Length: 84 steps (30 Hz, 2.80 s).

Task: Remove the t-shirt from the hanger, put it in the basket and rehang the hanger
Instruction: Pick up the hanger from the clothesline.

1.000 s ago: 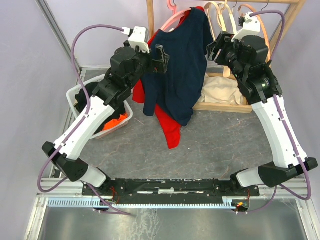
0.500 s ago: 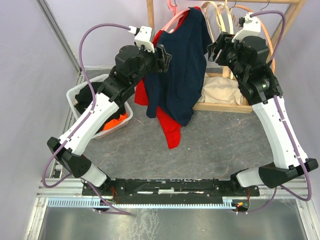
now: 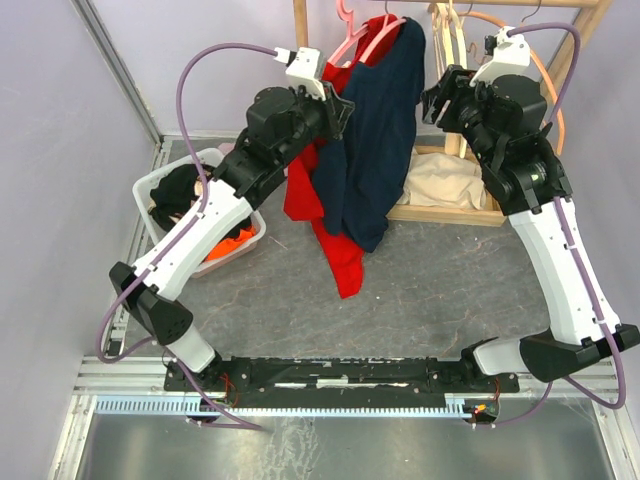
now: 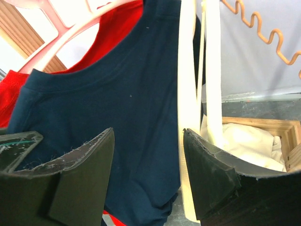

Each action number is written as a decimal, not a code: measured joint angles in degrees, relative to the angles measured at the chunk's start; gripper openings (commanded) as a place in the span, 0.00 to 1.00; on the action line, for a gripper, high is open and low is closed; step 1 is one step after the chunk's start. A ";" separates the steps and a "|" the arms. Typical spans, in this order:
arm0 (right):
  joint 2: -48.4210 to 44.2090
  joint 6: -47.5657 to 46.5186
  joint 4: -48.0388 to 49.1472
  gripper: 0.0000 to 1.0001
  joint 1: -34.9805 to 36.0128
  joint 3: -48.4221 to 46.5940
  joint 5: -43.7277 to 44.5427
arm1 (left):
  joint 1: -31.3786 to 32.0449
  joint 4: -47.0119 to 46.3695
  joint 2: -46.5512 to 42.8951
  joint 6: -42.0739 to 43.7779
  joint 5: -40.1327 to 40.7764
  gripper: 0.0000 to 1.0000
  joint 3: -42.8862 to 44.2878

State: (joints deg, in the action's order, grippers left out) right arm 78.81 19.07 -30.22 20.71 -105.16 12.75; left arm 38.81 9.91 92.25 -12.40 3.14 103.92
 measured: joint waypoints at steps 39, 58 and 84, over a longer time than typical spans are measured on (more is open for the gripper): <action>5.42 0.83 1.55 0.65 -0.24 -11.45 -5.57 | 16.72 -18.01 5.90 -0.15 4.09 0.55 -10.08; 13.84 1.25 -4.83 0.64 -0.26 -20.90 -6.47 | 16.72 -28.09 4.68 -0.28 0.31 0.56 -13.81; 15.87 -1.57 -8.46 0.21 -0.26 -20.81 0.15 | 17.33 -29.29 9.51 -1.09 -3.74 0.56 -9.31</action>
State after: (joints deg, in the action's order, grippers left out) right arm 94.67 17.50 -38.68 20.45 -125.97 12.91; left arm 56.14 -19.38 101.75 -13.50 -0.60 94.61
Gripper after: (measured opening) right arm 0.287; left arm 0.557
